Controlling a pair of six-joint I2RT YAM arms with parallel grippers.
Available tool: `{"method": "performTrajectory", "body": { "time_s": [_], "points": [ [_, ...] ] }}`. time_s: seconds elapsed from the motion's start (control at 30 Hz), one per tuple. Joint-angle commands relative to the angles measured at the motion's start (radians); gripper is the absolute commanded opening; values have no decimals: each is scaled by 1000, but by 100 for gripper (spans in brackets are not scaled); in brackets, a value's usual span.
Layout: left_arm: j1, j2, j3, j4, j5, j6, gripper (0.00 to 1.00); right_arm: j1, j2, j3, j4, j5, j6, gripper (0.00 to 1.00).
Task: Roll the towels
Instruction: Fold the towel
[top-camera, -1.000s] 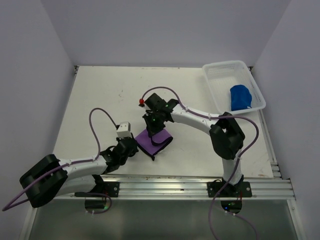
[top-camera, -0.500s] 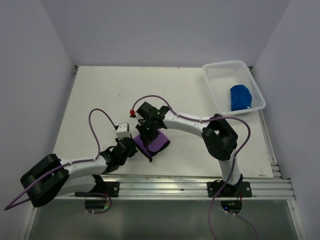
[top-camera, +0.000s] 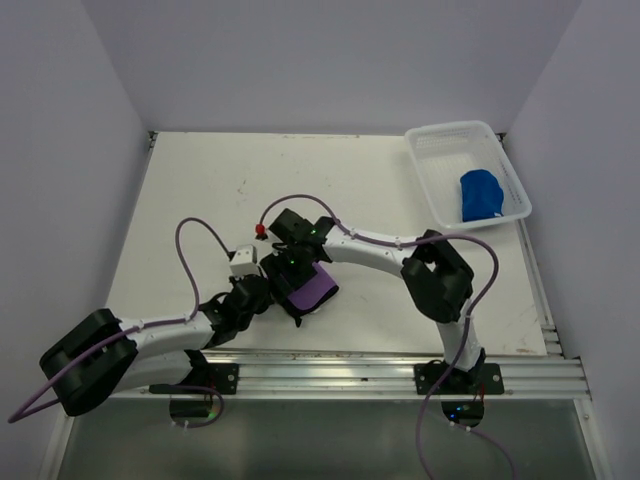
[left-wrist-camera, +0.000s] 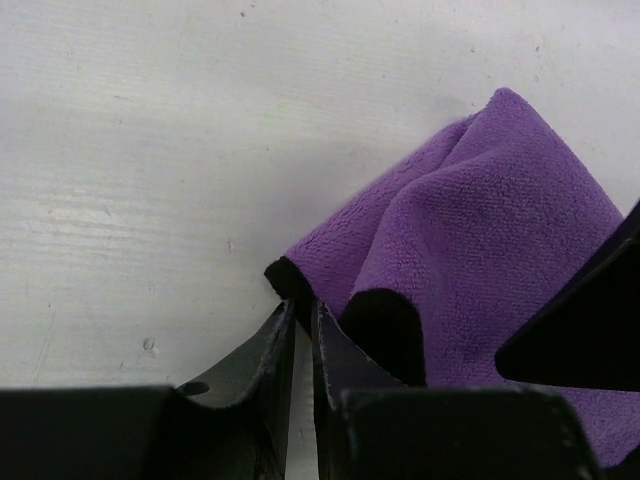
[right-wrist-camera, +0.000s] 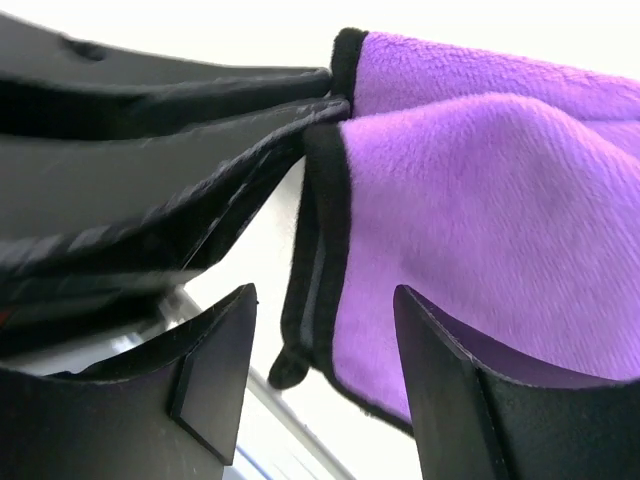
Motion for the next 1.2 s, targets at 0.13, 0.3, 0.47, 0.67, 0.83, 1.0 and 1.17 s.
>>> {"method": "performTrajectory", "body": {
  "time_s": [0.13, 0.3, 0.47, 0.67, 0.83, 1.0, 1.17],
  "points": [
    [14, -84, 7, -37, -20, -2, 16, -72, -225, 5, -22, 70, 27, 59],
    [20, -165, 27, -111, -26, 9, 27, -249, -326, -170, 152, -68, 141, 54],
    [34, -266, 55, -221, -26, 6, 36, -309, -299, -252, 223, -134, 153, 58],
    [37, -372, 119, -323, -34, 12, 32, -327, -245, -305, 278, -150, 176, 58],
    [37, -336, 177, -188, 47, 70, 23, -335, -236, -385, 329, -159, 184, 53],
    [37, -182, 200, 11, 164, 125, 12, -347, -219, -446, 375, -168, 195, 52],
    [40, 28, 226, 137, 245, 107, 0, -352, -213, -491, 430, -193, 219, 52]
  ]
}}
